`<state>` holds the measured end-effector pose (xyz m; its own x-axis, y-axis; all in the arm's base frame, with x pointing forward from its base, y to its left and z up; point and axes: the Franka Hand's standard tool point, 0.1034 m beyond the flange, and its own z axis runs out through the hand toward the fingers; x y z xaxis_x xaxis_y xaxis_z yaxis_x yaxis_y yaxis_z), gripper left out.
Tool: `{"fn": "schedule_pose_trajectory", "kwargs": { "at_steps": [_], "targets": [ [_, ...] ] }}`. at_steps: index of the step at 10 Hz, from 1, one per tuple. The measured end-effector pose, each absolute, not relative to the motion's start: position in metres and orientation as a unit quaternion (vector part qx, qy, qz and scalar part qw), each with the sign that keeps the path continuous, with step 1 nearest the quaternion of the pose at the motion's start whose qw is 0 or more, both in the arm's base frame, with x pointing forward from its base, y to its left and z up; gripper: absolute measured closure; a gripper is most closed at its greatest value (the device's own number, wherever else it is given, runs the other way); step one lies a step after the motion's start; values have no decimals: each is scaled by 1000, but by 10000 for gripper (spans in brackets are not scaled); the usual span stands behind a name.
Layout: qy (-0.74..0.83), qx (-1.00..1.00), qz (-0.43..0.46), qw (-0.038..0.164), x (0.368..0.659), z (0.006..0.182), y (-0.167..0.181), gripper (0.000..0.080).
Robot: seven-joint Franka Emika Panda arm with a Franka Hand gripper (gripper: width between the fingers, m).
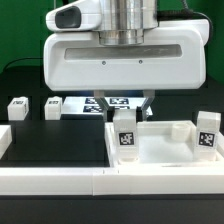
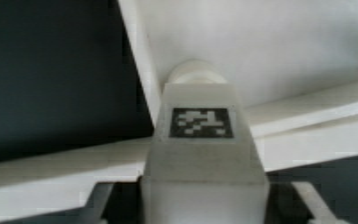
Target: Assemble square table
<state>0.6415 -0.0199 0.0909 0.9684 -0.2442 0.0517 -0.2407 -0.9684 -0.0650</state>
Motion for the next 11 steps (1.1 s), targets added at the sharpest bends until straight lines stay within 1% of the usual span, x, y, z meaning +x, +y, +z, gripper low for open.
{"fn": "schedule_pose_trajectory", "kwargs": {
  "at_steps": [5,7,11],
  "targets": [
    [394,-918,-29,46,637,90,-18,514],
    [484,-874,-22,47,636,89,-6,514],
    [621,-782,-13,48,635,89,-3,514]
  ]
}}
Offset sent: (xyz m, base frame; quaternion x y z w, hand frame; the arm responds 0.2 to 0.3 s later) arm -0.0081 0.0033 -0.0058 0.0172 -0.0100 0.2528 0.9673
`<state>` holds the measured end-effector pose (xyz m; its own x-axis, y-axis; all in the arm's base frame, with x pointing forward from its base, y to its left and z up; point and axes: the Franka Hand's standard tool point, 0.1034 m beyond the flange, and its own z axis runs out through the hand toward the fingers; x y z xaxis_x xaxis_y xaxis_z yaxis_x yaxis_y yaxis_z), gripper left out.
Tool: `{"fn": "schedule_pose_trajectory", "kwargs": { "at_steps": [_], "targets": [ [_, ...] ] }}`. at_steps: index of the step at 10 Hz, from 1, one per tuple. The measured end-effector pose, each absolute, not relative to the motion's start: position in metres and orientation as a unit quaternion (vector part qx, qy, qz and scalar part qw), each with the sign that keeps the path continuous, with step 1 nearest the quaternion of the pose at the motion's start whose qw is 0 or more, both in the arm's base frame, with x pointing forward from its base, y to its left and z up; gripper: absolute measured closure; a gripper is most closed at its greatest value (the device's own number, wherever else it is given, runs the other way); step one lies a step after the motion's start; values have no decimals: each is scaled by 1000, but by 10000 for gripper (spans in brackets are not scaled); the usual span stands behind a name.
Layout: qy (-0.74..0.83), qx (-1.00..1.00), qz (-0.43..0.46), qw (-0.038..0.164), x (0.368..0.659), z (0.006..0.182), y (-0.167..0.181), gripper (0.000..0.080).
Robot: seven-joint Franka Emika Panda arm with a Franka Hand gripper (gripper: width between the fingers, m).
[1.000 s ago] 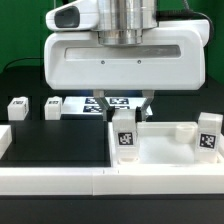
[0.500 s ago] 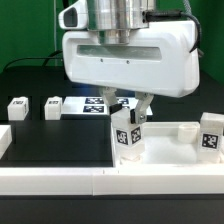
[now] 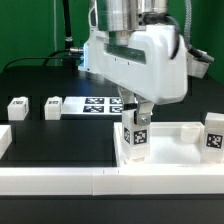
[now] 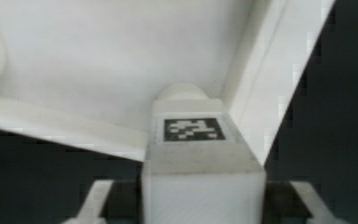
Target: Assemble square table
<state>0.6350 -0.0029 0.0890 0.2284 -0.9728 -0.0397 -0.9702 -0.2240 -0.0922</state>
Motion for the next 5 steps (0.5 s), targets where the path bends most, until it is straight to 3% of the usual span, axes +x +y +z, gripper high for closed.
{"fn": "schedule_pose_trajectory", "kwargs": {
  "at_steps": [3,4,5],
  "targets": [
    [596,-801,-13,47,635,89,-3,495],
    [573,-818,-8,44,635,90,-3,288],
    [537,-843,-11,40,635,91,-2,288]
  ]
}}
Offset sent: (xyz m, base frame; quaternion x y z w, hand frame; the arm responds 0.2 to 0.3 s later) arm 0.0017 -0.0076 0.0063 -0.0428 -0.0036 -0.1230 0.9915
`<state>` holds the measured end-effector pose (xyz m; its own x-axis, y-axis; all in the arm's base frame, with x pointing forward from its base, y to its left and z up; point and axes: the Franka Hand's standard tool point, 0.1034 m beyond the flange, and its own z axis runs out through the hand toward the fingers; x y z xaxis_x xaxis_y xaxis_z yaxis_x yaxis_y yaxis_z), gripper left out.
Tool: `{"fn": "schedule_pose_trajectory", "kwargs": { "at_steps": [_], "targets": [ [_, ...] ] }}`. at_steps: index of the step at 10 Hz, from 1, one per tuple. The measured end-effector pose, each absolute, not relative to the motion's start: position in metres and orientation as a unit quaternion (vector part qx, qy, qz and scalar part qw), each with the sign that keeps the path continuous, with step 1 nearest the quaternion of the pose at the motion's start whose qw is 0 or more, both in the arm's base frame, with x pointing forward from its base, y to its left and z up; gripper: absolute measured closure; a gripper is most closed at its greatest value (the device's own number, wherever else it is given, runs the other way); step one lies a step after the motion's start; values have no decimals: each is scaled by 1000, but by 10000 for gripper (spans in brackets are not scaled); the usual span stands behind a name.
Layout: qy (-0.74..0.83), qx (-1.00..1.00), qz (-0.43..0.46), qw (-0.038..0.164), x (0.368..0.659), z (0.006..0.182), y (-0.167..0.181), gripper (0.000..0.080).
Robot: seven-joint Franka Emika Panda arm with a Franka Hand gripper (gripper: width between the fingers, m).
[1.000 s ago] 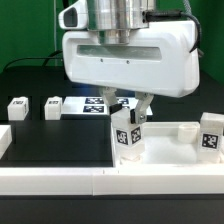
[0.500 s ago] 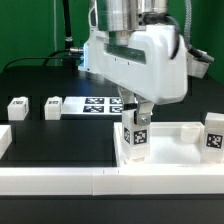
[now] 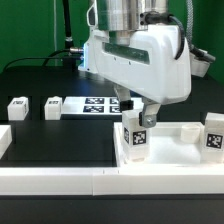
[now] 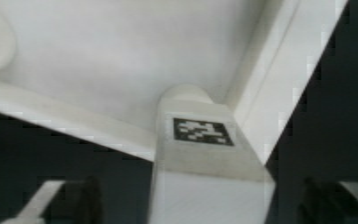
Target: Assemble square table
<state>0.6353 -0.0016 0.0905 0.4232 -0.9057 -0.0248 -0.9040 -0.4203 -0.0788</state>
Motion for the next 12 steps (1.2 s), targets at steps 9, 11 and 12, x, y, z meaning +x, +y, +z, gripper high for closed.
{"fn": "schedule_pose_trajectory", "kwargs": {
  "at_steps": [9,11,12],
  "targets": [
    [130,-991,-24,24,633,85,-2,150],
    [51,-998,-25,22,633,85,-5,150],
    [14,-999,-26,20,633,85,-5,150]
  ]
}}
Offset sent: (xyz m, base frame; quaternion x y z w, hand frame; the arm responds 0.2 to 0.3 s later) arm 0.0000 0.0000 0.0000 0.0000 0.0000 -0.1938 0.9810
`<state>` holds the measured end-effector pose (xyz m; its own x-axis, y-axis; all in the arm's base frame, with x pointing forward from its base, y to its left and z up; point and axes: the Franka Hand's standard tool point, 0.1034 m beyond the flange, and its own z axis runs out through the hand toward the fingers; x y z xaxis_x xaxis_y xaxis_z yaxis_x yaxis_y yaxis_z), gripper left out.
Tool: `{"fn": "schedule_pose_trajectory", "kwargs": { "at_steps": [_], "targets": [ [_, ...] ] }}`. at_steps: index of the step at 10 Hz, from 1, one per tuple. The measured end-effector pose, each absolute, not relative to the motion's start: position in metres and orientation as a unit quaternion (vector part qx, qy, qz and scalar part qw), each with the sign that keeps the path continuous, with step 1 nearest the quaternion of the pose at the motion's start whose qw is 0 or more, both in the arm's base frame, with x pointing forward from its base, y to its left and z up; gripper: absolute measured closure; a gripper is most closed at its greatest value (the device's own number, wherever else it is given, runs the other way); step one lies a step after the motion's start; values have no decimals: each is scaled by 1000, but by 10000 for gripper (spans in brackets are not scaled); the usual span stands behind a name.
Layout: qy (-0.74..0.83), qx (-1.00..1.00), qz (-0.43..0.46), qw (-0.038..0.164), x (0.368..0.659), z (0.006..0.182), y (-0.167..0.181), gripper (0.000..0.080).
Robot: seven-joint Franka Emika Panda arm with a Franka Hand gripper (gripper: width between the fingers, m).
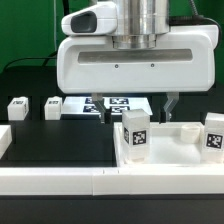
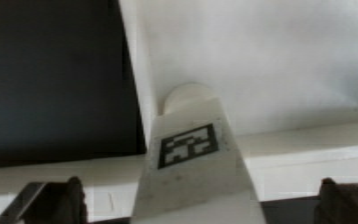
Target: Assemble square table
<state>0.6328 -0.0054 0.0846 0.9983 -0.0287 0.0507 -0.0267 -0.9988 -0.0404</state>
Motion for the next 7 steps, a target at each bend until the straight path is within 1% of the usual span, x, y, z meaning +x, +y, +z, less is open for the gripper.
{"fn": "schedule_pose_trajectory", "kwargs": {
  "at_steps": [2,4,5,7],
  "targets": [
    [-11,-999,-26,19,633,84,-6,150],
    [-10,-999,-26,19,633,84,-6,415],
    [6,-999,-25,20,633,84,-5,514],
    [40,-999,-25,22,632,84,-5,513]
  ]
}}
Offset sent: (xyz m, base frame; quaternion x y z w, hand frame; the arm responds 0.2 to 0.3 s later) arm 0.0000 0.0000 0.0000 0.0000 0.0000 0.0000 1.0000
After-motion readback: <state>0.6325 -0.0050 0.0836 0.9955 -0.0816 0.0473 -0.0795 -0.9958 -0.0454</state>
